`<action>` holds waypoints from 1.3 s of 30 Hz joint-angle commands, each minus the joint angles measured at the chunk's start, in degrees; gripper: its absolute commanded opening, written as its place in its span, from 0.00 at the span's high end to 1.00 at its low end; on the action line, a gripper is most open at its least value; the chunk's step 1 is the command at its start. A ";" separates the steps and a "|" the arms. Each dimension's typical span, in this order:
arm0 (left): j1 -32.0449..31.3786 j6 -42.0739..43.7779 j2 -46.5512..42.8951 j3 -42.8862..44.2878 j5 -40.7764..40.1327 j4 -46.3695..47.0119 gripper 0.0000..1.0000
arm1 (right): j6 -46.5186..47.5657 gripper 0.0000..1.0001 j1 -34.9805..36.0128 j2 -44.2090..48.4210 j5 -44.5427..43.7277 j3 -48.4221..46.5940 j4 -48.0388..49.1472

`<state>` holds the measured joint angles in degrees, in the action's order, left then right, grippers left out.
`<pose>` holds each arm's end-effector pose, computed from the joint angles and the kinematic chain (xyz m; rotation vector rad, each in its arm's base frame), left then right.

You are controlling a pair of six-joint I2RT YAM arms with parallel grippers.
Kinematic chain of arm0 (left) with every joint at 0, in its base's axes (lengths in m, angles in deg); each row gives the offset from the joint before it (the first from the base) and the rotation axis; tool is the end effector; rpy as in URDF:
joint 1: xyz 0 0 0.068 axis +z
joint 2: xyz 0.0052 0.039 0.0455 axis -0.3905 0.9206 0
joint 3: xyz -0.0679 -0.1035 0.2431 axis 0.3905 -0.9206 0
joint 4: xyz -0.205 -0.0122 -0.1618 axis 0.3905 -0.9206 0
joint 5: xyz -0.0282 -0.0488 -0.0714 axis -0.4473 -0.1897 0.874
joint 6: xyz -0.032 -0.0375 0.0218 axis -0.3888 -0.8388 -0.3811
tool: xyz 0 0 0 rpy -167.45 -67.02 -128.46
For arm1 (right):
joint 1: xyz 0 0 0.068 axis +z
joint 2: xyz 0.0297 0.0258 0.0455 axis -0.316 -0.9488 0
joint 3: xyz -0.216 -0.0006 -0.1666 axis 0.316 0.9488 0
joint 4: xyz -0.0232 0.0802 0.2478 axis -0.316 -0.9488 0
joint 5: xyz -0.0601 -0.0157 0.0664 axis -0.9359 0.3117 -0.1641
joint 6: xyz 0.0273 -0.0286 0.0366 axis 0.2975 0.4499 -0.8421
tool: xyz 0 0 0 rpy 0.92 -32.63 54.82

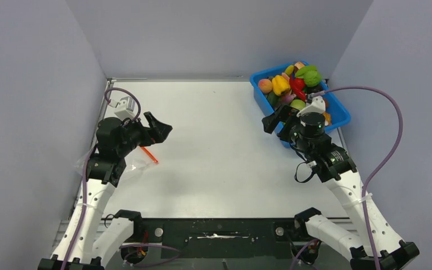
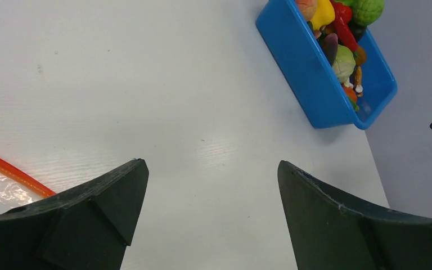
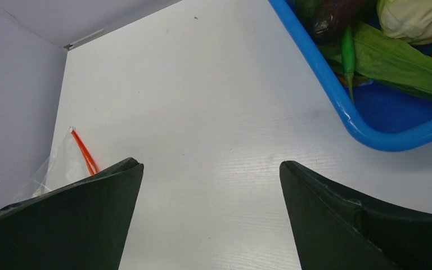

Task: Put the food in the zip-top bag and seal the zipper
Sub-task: Pick up the zipper food storage bag at the center of the board.

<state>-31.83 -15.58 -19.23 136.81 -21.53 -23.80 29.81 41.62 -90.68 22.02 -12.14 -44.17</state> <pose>0.1839 -0.0390 0.3438 -0.1427 1.9444 -0.7258 0.1766 0.0693 0.3727 0.4194 1.9713 0.5650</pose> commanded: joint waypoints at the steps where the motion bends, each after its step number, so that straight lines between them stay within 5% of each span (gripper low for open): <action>1: 0.40 0.40 0.18 1.67 -1.56 1.35 0.13 | -0.03 0.03 -0.38 -1.04 -1.06 -1.03 0.64; 11: 0.49 0.06 3.27 0.55 -7.45 0.80 0.13 | 1.24 0.02 -0.43 -1.19 -1.38 -1.43 1.53; 18: 2.24 -2.56 10.74 1.25 -25.07 -4.31 0.15 | 2.06 0.02 -0.44 -1.18 -0.86 -1.40 2.56; 22: 4.93 -3.28 16.01 2.11 -26.76 -5.17 0.18 | 2.12 0.02 -0.52 -0.94 -0.03 -0.03 4.35; 30: 5.40 -10.67 22.93 -1.53 -34.82 -2.66 0.21 | 3.09 0.03 -0.47 -0.92 1.53 0.58 5.45; 39: 5.41 -20.39 30.14 0.39 -42.86 -10.54 0.34 | 4.62 0.02 -0.52 0.28 1.30 1.32 6.37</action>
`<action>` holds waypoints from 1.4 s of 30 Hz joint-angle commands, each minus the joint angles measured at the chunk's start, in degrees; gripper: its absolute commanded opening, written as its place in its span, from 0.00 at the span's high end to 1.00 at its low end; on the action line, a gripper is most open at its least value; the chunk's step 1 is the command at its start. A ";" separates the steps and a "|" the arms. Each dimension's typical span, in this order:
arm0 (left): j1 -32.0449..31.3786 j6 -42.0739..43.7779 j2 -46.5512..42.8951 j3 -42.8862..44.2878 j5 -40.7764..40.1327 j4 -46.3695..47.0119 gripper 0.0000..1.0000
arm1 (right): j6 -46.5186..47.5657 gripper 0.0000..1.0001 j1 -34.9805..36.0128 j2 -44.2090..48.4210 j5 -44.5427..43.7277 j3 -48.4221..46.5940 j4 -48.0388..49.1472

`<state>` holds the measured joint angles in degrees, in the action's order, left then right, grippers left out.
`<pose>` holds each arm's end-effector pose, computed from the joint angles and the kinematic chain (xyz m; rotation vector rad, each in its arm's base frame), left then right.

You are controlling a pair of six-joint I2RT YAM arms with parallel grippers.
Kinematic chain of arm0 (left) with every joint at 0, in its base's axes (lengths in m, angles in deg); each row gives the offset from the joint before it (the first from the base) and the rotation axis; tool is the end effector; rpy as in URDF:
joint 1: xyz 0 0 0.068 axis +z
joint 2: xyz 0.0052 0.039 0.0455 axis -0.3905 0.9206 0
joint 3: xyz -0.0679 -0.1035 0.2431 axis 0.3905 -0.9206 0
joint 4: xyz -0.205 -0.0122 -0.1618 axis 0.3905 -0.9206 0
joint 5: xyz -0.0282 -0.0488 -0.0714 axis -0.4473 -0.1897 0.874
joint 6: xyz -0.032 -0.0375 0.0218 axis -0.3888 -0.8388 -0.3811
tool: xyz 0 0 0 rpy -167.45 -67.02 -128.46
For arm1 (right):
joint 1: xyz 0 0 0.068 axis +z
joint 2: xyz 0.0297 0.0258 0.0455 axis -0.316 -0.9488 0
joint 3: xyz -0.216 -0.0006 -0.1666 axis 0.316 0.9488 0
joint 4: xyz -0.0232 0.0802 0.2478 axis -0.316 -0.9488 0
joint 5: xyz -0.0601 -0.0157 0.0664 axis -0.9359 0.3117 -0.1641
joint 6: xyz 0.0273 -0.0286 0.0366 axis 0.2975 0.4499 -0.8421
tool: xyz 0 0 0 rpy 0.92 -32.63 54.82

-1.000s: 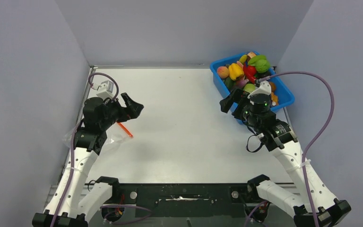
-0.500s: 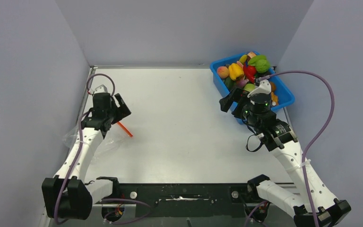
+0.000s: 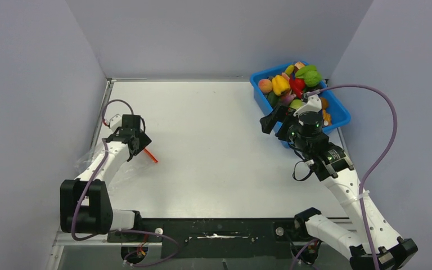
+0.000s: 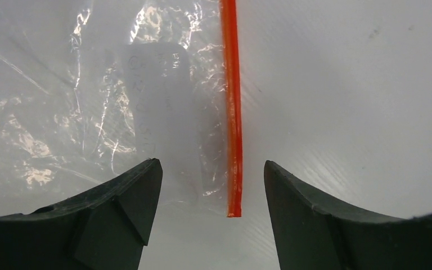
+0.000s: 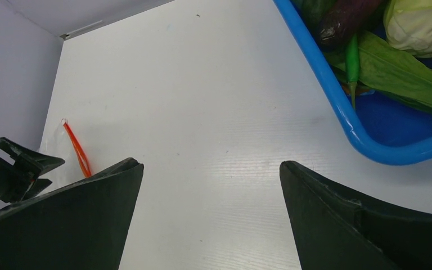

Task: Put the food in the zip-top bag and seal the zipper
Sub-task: Pick up the zipper food storage bag at the center of the board.

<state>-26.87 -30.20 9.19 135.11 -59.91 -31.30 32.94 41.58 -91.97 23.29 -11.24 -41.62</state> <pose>0.2615 -0.0046 0.2190 -0.9745 2.2585 0.1259 0.1842 0.0733 0.3680 0.3510 1.9777 0.5536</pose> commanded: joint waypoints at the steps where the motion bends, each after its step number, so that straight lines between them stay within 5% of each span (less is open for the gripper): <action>1: 0.45 -6.00 2.34 2.11 -4.13 -3.09 0.36 | 1.60 0.02 -0.47 1.74 -0.25 0.58 3.91; 27: -0.49 -6.47 11.84 -1.97 4.23 4.26 0.48 | 1.65 0.02 -0.44 0.97 -0.28 1.70 3.44; 39: -1.94 -5.42 11.06 -3.05 5.84 6.57 1.00 | 1.69 0.02 -0.43 0.31 0.53 1.17 3.20; 42: -2.21 -4.72 10.17 -3.32 6.35 7.27 1.00 | 1.70 0.02 -0.48 0.62 0.50 1.43 3.21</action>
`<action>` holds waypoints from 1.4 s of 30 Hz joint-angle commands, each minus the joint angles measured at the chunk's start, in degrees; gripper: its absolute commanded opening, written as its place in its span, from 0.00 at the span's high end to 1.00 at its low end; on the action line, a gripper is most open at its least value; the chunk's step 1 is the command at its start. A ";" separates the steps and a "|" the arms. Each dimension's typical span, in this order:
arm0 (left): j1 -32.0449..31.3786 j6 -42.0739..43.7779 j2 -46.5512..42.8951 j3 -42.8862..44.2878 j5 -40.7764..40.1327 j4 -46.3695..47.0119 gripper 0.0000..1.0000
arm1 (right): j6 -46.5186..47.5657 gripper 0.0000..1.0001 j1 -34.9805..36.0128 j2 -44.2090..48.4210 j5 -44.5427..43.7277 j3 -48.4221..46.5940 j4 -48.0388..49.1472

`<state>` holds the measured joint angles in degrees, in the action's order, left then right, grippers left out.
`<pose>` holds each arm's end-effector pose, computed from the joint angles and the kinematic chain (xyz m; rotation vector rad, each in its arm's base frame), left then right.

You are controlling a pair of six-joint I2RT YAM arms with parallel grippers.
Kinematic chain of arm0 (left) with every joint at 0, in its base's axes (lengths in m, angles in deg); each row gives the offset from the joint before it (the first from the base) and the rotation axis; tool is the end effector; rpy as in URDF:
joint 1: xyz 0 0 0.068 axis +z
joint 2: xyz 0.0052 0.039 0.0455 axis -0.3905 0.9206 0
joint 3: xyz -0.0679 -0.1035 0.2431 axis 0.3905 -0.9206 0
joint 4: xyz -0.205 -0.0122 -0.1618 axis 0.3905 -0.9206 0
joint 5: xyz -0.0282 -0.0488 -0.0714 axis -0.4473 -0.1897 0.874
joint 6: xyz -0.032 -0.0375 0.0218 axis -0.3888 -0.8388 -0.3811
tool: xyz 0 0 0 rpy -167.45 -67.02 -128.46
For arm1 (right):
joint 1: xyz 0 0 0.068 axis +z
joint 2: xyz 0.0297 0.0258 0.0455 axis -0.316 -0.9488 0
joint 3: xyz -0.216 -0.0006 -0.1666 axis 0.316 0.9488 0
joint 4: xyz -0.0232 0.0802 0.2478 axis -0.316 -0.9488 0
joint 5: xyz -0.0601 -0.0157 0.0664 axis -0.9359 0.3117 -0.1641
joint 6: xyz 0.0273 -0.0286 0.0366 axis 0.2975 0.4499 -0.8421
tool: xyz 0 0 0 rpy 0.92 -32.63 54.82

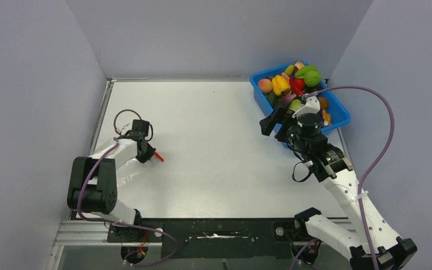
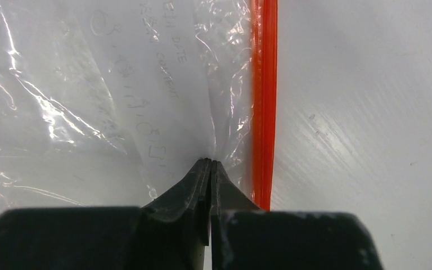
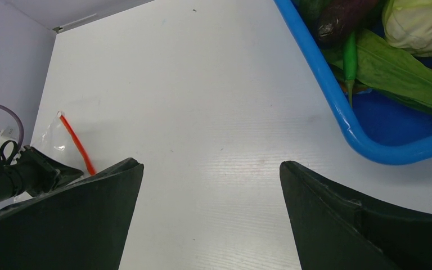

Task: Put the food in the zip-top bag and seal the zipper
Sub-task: Pick up the zipper food storage bag at the center of the board, then open the zipper of the food storage bag.

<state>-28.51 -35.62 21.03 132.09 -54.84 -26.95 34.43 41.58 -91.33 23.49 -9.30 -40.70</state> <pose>0.2740 -0.0163 0.1555 -1.0634 2.4303 0.0903 0.1835 0.0731 0.3601 0.3230 1.9871 0.5373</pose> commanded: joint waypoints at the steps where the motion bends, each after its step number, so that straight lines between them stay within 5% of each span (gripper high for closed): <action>1: -0.63 1.12 -2.08 -0.28 1.72 3.10 1.00 | 0.09 0.02 -0.48 0.13 0.26 -0.45 2.39; 18: -15.49 1.82 -7.61 2.83 8.62 6.67 1.00 | -3.26 0.01 -0.41 -0.89 -0.23 0.46 0.91; 27: -21.55 1.80 -11.93 4.67 14.12 7.86 1.00 | -7.59 0.02 0.28 -7.04 9.99 1.26 3.20; 42: -27.25 -2.82 -17.03 1.33 21.09 12.78 1.00 | -21.49 0.35 5.20 -22.88 24.53 5.16 23.67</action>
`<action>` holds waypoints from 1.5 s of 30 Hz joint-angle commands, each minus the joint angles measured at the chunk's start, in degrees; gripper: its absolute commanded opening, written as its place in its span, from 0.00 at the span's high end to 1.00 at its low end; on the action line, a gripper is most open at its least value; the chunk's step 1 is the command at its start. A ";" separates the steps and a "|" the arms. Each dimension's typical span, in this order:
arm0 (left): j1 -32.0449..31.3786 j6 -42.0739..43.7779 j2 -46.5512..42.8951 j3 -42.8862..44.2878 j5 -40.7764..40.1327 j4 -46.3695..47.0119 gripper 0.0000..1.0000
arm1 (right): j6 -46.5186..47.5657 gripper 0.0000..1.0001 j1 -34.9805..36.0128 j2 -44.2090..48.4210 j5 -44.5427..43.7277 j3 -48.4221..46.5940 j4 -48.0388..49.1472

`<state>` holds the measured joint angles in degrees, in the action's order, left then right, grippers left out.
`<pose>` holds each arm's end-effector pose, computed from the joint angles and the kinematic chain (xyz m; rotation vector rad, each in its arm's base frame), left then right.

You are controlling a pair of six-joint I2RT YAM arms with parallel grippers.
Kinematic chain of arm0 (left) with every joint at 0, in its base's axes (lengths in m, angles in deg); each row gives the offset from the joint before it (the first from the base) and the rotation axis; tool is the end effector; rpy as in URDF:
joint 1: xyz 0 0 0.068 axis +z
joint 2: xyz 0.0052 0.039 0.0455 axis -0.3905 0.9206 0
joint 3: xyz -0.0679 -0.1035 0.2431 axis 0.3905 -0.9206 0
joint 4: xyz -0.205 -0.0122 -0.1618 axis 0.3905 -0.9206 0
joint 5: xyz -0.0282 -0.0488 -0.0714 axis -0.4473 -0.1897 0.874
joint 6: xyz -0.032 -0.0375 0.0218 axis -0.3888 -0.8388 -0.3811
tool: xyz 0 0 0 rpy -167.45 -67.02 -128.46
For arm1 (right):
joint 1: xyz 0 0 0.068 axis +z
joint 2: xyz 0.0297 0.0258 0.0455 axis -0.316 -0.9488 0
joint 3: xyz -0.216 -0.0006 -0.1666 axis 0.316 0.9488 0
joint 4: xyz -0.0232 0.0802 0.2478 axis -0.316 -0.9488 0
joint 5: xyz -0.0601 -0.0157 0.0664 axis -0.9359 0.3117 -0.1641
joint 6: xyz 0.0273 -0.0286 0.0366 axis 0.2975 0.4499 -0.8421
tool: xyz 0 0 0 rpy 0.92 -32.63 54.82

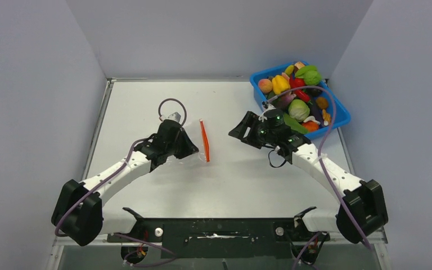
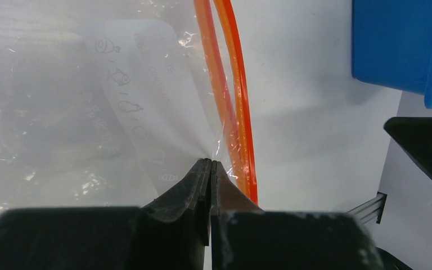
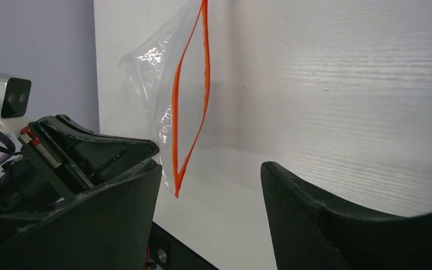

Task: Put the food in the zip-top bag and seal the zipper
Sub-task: Open the zipper of the food storage bag.

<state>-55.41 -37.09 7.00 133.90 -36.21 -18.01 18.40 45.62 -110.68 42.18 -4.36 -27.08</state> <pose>0.2310 -0.1482 0.2364 -0.3699 2.4060 -0.7534 0.2442 0.1329 0.2788 0.3943 2.2952 0.9615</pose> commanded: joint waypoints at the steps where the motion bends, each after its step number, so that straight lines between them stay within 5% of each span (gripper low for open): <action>1: -0.55 -1.76 -3.56 -1.12 3.09 4.42 1.00 | -6.53 0.37 1.56 -4.91 7.42 0.30 11.85; 12: -1.65 -3.50 -9.48 -3.66 3.48 5.90 1.00 | -24.73 0.50 4.60 -16.22 6.74 3.32 23.92; 28: -2.09 -4.50 -10.61 -4.68 3.59 7.56 1.00 | -28.07 0.53 7.52 -26.67 13.65 -1.94 30.57; 36: -2.18 -4.43 -11.17 -5.32 2.56 7.38 1.00 | -26.56 0.72 7.47 -25.42 12.59 -0.81 30.49; 41: -2.16 -4.30 -12.07 -5.72 1.52 7.37 1.00 | -22.81 0.99 7.42 -23.10 9.60 -0.80 28.37; 45: -2.12 -3.79 -12.75 -5.36 1.63 7.77 0.91 | -18.58 1.00 7.75 -21.46 5.66 -2.97 22.86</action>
<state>-57.20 -41.39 -3.62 127.67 -33.87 -13.40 -5.22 53.03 -136.82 52.16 -4.36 -1.62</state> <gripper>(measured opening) 0.025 0.031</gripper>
